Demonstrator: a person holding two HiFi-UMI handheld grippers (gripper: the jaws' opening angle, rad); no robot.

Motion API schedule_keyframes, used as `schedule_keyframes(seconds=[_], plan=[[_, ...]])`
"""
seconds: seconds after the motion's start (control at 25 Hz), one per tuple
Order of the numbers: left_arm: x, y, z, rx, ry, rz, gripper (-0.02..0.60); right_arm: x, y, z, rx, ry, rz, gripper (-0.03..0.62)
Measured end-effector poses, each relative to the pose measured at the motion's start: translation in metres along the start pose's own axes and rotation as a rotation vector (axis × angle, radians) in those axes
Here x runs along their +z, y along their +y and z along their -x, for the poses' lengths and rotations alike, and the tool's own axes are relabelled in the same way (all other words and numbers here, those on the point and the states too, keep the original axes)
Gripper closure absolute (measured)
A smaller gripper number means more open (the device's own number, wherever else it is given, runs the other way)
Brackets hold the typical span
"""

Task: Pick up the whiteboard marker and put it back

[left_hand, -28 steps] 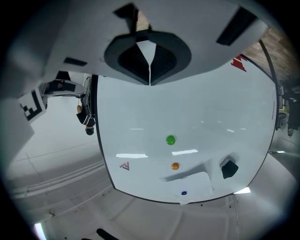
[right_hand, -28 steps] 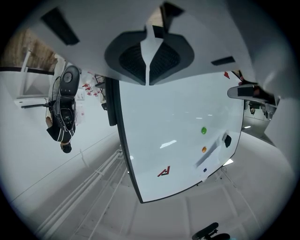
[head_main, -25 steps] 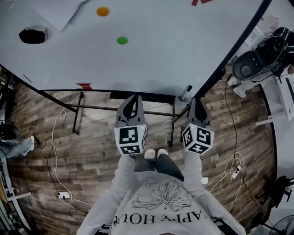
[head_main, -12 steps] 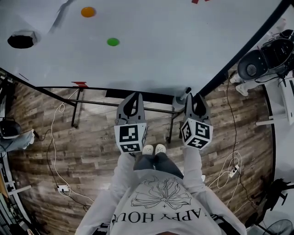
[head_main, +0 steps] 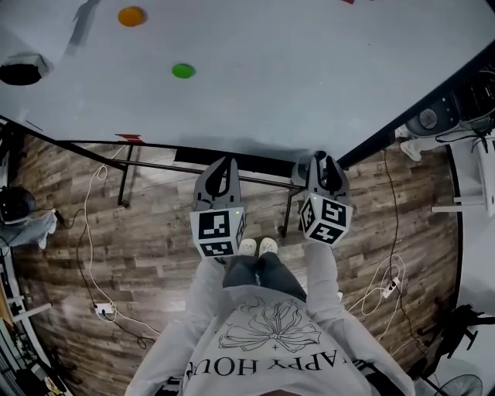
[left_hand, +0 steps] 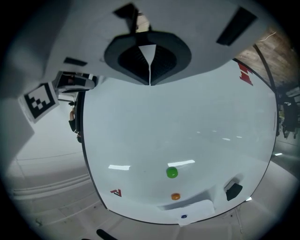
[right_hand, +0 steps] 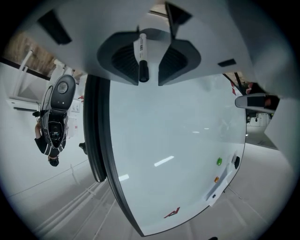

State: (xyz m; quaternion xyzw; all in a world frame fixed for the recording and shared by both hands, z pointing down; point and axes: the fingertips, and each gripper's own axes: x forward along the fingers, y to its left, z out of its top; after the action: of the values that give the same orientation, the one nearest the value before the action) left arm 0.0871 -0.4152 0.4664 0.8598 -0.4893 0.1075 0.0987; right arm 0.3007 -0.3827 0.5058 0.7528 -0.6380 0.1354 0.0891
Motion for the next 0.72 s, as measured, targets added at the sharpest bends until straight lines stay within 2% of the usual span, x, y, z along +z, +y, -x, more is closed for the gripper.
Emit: schedule_keyframes(seconds=[0.16,0.36,0.72], plan=[[-0.005,0.004,-0.002,0.009,0.012,0.005,0.571,-0.01,-0.003,-0.01,-0.011,0.032,0.006,0.474],[-0.006,0.01,-0.003,0.024,0.017,0.011,0.571,-0.017,-0.009,-0.02,-0.046,0.062,0.029,0.525],[0.003,0.022,0.003,0.048,-0.011,0.017,0.571,-0.003,-0.005,-0.011,-0.037,0.021,0.027,0.526]])
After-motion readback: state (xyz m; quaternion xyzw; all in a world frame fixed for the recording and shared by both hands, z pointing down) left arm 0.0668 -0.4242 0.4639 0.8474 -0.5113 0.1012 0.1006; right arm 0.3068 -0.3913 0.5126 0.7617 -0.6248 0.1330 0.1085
